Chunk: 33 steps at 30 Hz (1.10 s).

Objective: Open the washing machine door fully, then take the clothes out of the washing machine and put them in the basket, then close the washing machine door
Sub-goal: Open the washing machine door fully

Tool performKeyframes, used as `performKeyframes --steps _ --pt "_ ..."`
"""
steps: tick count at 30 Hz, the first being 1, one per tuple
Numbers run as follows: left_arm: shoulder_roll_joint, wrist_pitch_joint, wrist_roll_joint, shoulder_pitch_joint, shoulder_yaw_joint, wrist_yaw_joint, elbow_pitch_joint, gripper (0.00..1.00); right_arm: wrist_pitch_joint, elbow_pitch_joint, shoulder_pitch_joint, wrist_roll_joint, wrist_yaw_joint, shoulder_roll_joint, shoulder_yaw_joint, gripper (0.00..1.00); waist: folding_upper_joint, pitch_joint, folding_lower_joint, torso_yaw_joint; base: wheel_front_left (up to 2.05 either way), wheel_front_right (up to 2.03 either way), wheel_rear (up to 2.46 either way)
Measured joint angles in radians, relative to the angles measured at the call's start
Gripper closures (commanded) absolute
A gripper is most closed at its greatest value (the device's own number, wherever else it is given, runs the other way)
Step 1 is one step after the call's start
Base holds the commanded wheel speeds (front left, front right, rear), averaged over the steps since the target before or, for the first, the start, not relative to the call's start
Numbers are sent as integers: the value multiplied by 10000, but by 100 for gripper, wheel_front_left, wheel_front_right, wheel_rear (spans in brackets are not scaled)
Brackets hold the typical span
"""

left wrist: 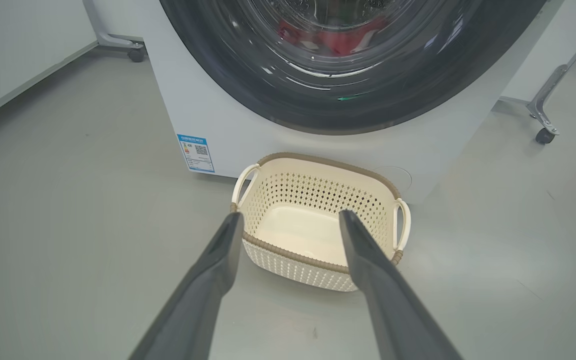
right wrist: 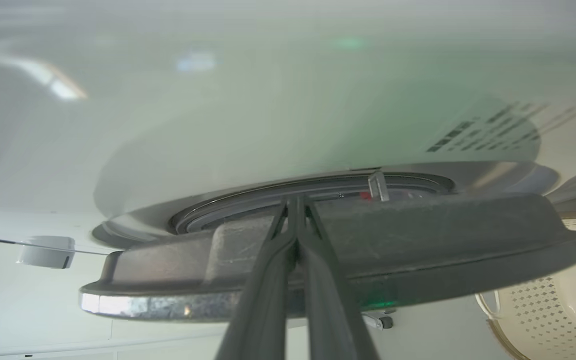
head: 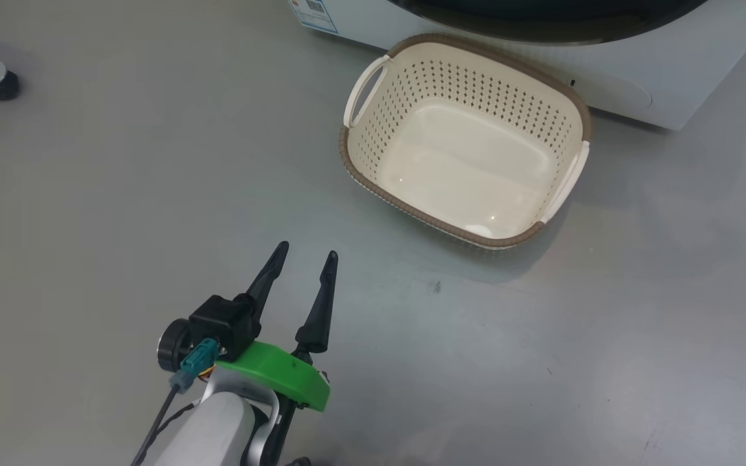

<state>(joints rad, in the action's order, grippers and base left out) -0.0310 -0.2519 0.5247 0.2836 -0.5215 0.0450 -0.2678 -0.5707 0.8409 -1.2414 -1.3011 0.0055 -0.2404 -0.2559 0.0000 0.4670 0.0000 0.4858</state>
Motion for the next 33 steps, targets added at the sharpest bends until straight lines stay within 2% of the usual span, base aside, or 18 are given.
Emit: performKeyframes --steps 10,19,33 --pt "0 0 0 1 -21 0 -4 0 13 136 -57 -10 13 -69 -19 100 0 160 0 114 0 0 0" --pt "0 0 -12 5 -4 0 -44 0 -445 370 -40 -69 10 -107 155 100 0 72 0 73 0 0 0" --pt "0 0 -92 7 100 0 -209 0 -809 800 592 -94 228 92 238 100 0 -438 0 -93 0 0 0"
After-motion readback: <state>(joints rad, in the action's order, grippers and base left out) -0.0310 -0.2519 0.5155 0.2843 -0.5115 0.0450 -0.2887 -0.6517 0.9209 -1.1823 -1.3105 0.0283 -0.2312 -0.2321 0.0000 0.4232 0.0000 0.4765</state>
